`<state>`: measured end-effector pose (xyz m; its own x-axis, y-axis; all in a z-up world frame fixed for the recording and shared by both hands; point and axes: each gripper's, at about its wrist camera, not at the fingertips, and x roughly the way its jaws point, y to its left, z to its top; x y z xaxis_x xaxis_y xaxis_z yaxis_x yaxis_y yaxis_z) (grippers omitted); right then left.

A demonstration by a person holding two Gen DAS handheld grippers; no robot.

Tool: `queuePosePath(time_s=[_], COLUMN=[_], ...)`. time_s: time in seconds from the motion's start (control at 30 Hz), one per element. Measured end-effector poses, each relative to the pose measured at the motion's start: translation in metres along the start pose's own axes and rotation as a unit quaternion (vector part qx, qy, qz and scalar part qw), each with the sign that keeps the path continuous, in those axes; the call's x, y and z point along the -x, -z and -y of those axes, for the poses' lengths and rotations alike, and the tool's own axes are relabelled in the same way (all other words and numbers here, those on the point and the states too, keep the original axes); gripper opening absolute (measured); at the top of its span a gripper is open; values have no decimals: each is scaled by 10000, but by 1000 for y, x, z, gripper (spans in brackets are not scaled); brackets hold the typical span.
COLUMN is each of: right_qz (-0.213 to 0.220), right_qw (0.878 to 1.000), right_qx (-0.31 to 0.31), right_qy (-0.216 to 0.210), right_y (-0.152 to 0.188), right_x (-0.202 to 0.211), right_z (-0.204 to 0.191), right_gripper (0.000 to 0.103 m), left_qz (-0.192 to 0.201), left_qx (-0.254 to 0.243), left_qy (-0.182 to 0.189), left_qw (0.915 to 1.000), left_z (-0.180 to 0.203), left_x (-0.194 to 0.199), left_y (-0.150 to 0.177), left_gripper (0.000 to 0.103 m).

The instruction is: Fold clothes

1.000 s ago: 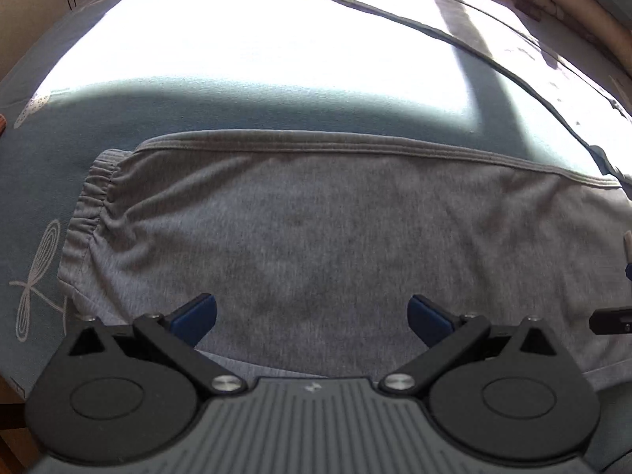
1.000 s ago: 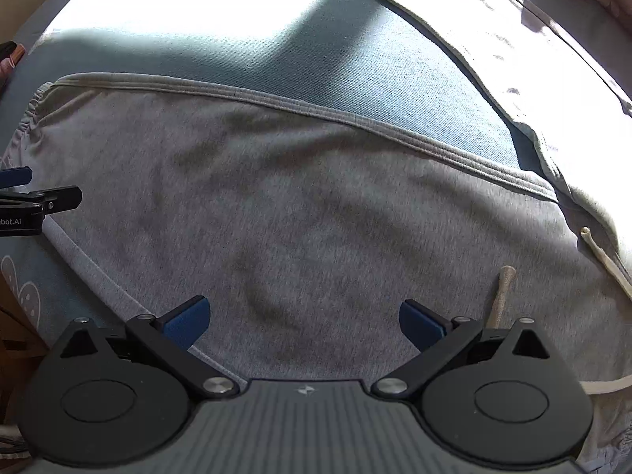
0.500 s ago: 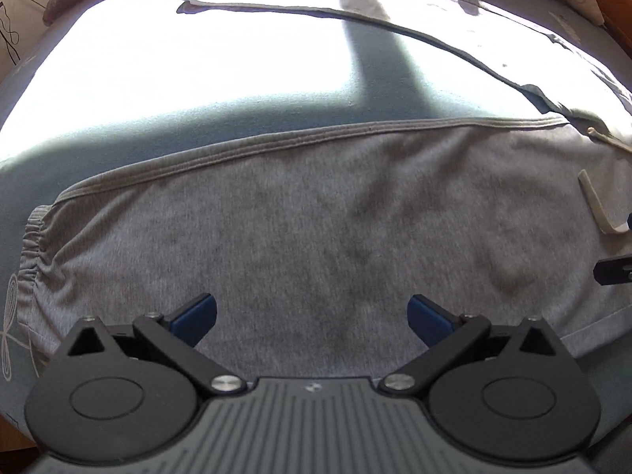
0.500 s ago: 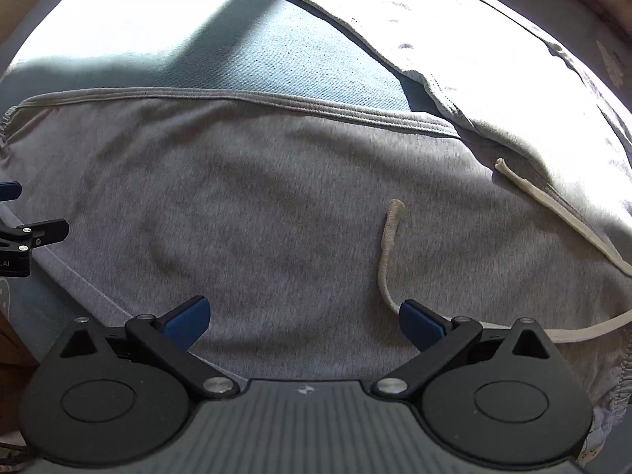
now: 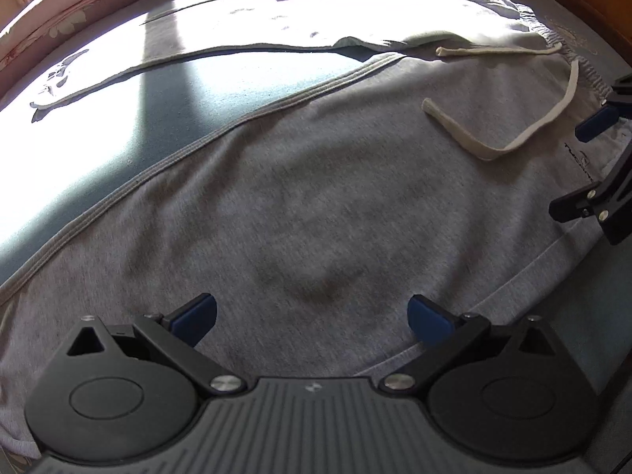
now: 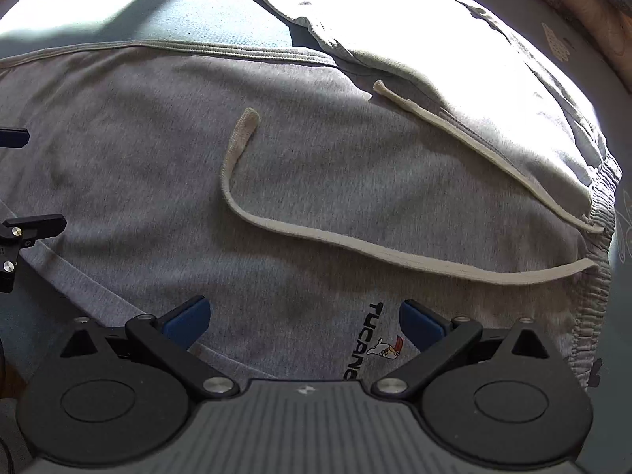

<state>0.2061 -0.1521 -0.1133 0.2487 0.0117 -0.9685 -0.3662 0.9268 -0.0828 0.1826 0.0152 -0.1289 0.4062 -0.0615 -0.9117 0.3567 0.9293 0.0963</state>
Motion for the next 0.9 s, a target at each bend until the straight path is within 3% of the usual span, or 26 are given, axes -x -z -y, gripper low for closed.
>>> queuePosePath(time_s=[0.17,0.4,0.57,0.67,0.77,0.9], right_qz=[-69,279,-113,-151,44,193], right_qw=[9998,9994,9988,9983,9975,9948], right_qx=[-91,163,-343,-445,-630,-970], right_qy=[-192,-127,-335,-355,-302,-237], right_y=[27,29,39,45,43,39], right_x=[-7,5,-5,-1,6,5], right_z=[13,29,50,60,73,95], right_gripper=[103,103,103,103,103,103], left_qz=[-150,269,-399,-532,-277,90], left_qx=[52,-153,49,251,90,-5], left_qy=[-172,57,276,360,243,369], left_qw=[9997,9995,9988,9976,9993,9993], left_z=[8,39,55,51,54,62], left_x=[5,7,-17,-13,-5,-7], left_y=[1,-33,-28,-31,-48,-82], left_gripper=[102,102,102,102,102,102])
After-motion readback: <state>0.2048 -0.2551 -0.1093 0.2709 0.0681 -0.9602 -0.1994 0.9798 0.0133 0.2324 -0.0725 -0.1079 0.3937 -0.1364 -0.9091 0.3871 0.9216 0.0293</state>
